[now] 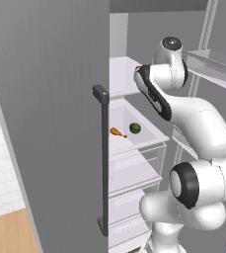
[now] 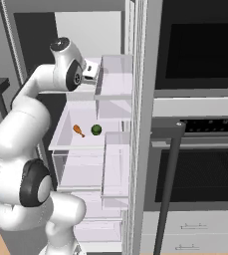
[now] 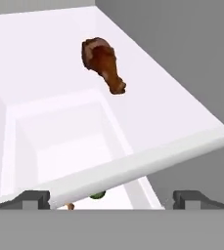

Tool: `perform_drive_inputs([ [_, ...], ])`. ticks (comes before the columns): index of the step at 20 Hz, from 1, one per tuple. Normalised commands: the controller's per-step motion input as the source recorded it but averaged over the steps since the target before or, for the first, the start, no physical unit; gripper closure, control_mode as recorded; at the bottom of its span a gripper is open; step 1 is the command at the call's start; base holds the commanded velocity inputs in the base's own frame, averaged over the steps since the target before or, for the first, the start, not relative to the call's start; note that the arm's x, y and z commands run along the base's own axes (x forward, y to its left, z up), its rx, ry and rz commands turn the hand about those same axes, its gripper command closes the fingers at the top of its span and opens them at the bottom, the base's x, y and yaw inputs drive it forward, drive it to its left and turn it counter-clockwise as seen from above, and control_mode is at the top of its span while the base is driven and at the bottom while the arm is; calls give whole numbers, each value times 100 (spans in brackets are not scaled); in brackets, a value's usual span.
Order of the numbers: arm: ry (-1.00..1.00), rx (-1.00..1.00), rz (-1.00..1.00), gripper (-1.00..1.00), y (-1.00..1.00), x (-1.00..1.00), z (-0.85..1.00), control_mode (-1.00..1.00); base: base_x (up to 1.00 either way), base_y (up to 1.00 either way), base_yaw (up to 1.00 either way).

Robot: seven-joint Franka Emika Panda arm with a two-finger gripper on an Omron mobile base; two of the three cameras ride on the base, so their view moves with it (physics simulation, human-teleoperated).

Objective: Place one avocado and one chicken drumstick in each tupperware on the nearby counter, to pack two identical lunches.

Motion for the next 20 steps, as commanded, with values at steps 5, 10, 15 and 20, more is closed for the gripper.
perform_drive_inputs([
  [5, 4, 0, 0, -100, -7, 75, -11, -100, 0, 0, 0],
  [10, 6, 0, 0, -100, -7, 79, -4, -100, 0, 0, 0],
  [15, 5, 0, 0, -100, -7, 77, -1, -100, 0, 0, 0],
  [20, 3, 0, 0, -100, -3, 71, -10, -100, 0, 0, 0],
])
